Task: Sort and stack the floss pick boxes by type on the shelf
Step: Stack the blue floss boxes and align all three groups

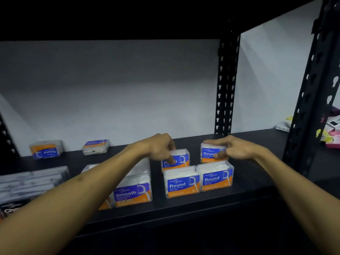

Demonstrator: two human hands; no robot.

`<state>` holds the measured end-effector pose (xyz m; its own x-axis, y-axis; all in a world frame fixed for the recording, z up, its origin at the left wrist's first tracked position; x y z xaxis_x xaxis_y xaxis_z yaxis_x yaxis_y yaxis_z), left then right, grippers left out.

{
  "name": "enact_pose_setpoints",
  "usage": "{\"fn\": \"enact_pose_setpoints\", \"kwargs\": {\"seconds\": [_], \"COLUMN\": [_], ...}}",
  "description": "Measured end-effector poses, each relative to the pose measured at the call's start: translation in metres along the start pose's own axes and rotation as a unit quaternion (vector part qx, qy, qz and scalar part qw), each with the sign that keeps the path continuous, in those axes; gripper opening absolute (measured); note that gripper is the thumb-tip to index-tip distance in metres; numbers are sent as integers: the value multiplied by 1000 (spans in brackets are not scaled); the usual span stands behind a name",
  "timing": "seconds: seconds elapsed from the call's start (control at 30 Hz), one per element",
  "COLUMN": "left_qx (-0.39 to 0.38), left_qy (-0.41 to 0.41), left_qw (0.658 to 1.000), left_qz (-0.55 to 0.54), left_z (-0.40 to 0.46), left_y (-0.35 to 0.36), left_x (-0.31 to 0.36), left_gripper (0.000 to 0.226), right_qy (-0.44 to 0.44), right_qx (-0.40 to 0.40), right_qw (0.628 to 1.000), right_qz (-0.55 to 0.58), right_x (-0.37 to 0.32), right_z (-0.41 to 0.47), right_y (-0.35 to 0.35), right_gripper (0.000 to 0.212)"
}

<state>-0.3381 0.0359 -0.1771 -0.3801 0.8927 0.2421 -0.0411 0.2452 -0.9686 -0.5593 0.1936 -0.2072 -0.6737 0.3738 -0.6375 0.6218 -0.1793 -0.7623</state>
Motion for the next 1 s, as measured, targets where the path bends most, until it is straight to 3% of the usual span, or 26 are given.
{"fn": "enact_pose_setpoints", "kwargs": {"seconds": [0.13,0.43,0.63,0.87,1.0], "left_qx": [-25,-41,-30,-47,-55], "left_qy": [-11,-21,44,28,21], "left_qw": [999,992,990,990,989], "left_qz": [-46,-113,-128,-130,-134], "left_z": [1,-6,-17,-27,-31], "left_y": [1,10,10,12,15], "left_x": [3,7,15,28,35], "left_gripper": [43,39,45,40,56], "right_qy": [-9,-32,-40,-35,-34], "right_qx": [3,62,86,49,44], "right_qw": [1000,990,981,988,990], "right_qz": [19,126,171,142,133], "right_x": [-1,8,13,9,6], "right_z": [-4,-2,-1,-5,-6], "right_y": [5,20,24,17,15], "right_gripper": [53,23,24,22,22]}}
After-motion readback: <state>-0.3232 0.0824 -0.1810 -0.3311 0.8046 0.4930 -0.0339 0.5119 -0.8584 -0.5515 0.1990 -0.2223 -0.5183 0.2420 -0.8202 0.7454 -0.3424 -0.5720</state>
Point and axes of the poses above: each hand's wrist, its own z-axis towards the middle knuckle, its own y-axis out of the palm, x = y × z, the point moved 1 cm from there along z, towards the middle knuckle, and after that the axes turned 5 degrees about y, right-handed, at the moved point
